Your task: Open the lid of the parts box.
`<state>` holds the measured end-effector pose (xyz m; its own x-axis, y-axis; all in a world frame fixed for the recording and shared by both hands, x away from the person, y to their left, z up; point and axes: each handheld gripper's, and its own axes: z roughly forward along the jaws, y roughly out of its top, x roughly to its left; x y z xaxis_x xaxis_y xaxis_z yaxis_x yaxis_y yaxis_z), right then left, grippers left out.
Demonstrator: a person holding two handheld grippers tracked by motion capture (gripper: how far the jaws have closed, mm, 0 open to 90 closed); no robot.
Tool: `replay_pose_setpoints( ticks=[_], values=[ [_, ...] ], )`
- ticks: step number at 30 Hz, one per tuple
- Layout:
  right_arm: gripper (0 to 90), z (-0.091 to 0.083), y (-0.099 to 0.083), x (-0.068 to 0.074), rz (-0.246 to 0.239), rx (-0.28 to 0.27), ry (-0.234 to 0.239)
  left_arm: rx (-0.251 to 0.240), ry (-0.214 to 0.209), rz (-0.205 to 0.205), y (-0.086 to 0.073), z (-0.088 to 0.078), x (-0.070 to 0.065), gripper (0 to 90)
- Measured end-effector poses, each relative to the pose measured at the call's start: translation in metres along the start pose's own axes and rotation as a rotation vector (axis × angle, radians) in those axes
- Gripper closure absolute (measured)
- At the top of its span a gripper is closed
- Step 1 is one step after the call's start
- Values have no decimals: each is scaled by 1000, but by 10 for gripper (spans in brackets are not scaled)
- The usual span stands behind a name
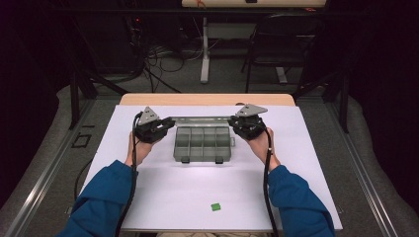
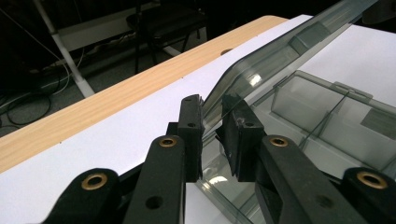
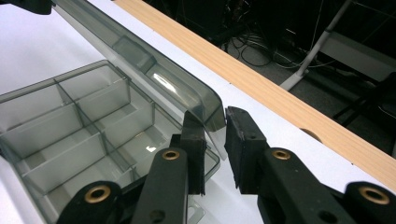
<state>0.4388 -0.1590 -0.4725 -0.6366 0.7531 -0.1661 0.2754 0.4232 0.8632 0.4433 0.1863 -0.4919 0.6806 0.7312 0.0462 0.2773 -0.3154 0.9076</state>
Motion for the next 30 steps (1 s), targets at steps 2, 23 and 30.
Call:
replay_pose_setpoints(
  ticks=[2, 23, 30],
  values=[
    [781, 1, 1, -2, 7, 1, -1, 0, 0, -4, 1, 1, 1, 783],
    [802, 8, 9, -8, 33, 10, -19, 7, -15, -32, 8, 8, 13, 801],
    [806, 10, 11, -9, 40, 14, -24, 6, -20, -46, 9, 11, 15, 801]
  ],
)
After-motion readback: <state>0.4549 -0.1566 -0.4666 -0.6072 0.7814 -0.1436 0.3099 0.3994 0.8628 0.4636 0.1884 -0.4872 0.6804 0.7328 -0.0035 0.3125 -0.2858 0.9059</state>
